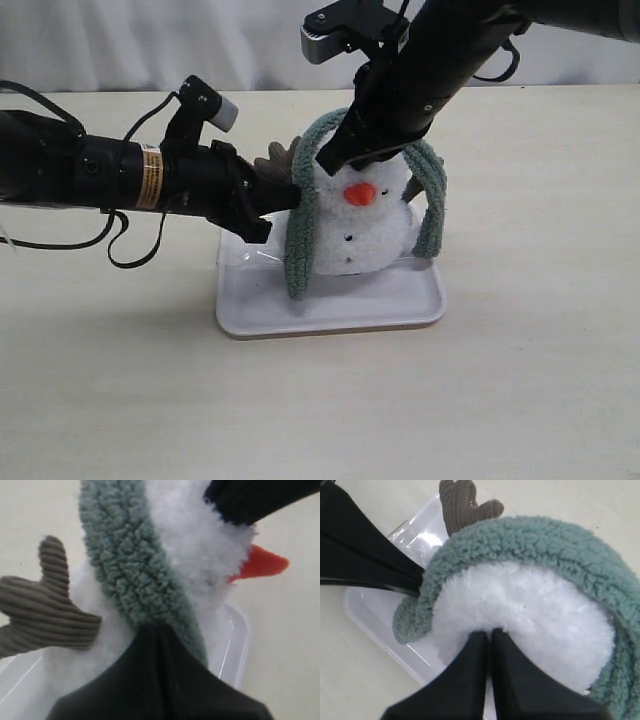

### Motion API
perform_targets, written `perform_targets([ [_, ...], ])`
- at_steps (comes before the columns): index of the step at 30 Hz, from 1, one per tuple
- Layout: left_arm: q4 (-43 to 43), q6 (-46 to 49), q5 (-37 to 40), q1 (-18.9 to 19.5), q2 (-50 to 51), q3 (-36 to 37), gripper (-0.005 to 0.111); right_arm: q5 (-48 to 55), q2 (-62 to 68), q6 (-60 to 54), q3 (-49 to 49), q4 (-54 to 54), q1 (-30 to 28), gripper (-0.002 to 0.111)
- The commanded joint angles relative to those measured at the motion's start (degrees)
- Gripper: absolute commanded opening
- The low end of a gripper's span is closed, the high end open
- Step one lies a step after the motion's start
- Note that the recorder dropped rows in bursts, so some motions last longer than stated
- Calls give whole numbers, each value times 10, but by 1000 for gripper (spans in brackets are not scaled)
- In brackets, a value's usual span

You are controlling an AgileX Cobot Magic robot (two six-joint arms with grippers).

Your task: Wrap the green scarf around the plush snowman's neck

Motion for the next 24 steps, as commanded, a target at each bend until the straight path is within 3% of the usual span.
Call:
perform_targets([
  [1,10,16,28,-15,-1,-4,0,20,-2,-3,6,0,0,4],
  [6,54,22,34,-16,-1,-4,0,58,-2,-3,6,2,0,4],
  [13,61,10,111,-16,-1,-4,0,71,-2,-23,6,23,0,4],
  [16,49,16,92,-16,-2,-4,0,70,-2,-23,6,26,0,4],
  [20,20,70,76,-16,-22,-4,10,70,-2,-23,6,27,0,4],
  [24,59,77,121,-5,-101,-4,14,70,1,-23,6,27,0,4],
])
